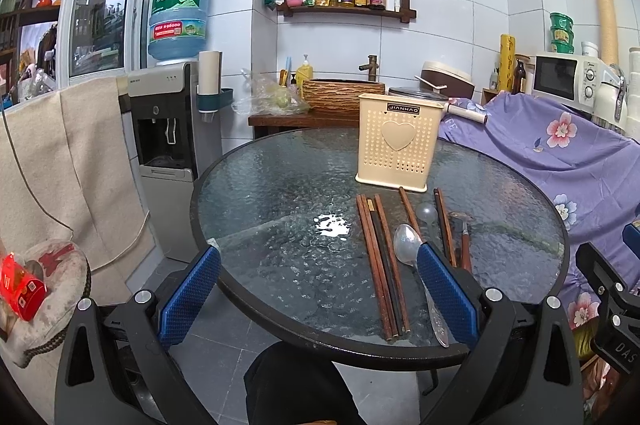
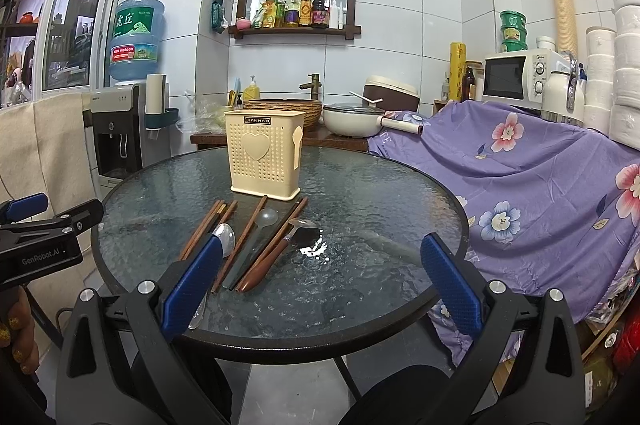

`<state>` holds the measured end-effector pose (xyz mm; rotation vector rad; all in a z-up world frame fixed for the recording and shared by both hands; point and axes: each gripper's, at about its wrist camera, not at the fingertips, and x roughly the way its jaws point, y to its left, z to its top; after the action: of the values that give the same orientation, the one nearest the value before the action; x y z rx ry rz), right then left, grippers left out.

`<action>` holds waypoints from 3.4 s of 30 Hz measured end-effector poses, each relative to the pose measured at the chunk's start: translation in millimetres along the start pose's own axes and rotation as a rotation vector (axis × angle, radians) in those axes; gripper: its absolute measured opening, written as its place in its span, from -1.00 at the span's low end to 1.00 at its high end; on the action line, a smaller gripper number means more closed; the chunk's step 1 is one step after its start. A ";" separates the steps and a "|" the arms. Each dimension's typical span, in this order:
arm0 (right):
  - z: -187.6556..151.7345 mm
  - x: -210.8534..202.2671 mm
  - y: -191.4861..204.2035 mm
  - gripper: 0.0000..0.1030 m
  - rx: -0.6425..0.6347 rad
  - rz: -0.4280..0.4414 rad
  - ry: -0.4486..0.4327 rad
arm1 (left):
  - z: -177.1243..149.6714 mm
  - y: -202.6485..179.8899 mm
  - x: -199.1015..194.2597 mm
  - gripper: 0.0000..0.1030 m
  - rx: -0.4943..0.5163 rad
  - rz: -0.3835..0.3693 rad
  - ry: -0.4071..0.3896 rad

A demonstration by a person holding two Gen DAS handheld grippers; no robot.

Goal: Organize utensils

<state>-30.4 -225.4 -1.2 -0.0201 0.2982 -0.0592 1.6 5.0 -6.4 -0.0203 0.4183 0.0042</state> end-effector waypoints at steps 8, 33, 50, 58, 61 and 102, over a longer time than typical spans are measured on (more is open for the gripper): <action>-4.2 4.8 1.4 0.90 0.000 -0.003 0.014 | -0.9 -3.4 5.7 0.88 0.016 -0.039 0.029; 9.2 171.0 -3.7 0.88 0.026 0.124 0.341 | 29.6 -6.1 135.6 0.18 0.063 -0.149 0.326; 7.3 235.5 1.2 0.62 0.035 0.118 0.517 | 35.0 -27.4 199.3 -0.06 0.097 -0.224 0.447; 6.9 243.2 4.5 0.61 0.020 0.104 0.533 | 39.8 -28.7 215.6 -0.14 0.108 -0.219 0.464; 7.8 244.3 4.7 0.61 0.015 0.104 0.533 | 37.5 -28.4 220.8 -0.17 0.116 -0.209 0.477; -0.4 251.8 8.3 0.61 -0.007 0.079 0.574 | 31.8 -22.4 228.7 -0.16 0.180 -0.145 0.495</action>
<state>210.2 -232.5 -75.5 0.0027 0.8721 0.0167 223.7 -16.8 -69.8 0.1282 0.9096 -0.1850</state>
